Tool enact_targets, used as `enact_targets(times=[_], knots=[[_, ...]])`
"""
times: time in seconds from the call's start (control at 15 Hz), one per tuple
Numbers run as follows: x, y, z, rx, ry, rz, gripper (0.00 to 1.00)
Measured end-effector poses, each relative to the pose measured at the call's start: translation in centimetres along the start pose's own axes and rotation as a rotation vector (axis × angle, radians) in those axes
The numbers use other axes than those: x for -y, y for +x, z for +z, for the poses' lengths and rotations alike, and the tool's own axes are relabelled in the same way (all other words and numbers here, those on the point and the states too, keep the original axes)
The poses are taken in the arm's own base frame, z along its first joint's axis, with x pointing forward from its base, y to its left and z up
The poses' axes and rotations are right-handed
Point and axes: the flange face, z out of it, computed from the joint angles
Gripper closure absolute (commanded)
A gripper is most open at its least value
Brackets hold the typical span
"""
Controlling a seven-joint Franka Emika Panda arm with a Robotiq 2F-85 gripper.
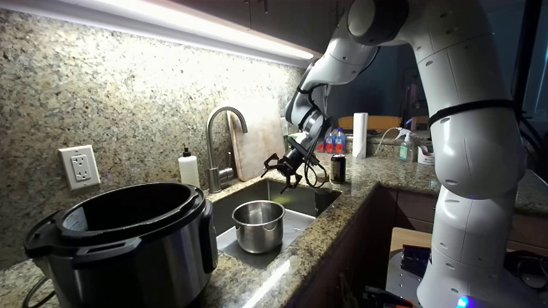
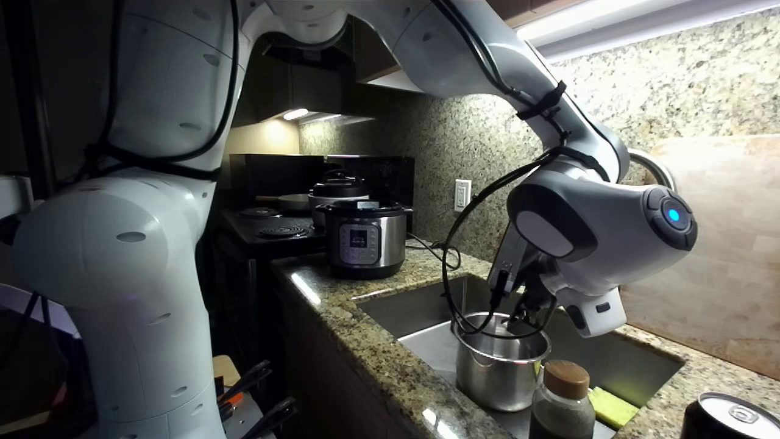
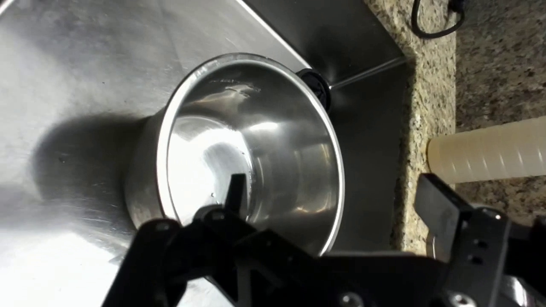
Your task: Remove the metal bowl from the cooker and put it in the sink
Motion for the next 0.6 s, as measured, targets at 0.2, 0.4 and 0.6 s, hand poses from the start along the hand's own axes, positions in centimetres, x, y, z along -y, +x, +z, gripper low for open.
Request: enact_targets(times=[0.2,0.4,0.6], knots=[[-0.3,-1.5,-0.5,-0.002,-0.015,-0.009,0.0],[-0.2,-3.0,-1.0,-0.011,-0.03,-0.026,0.0],[0.1,-4.3,-1.3,-0.02,-0.033,-0.043,0.0]])
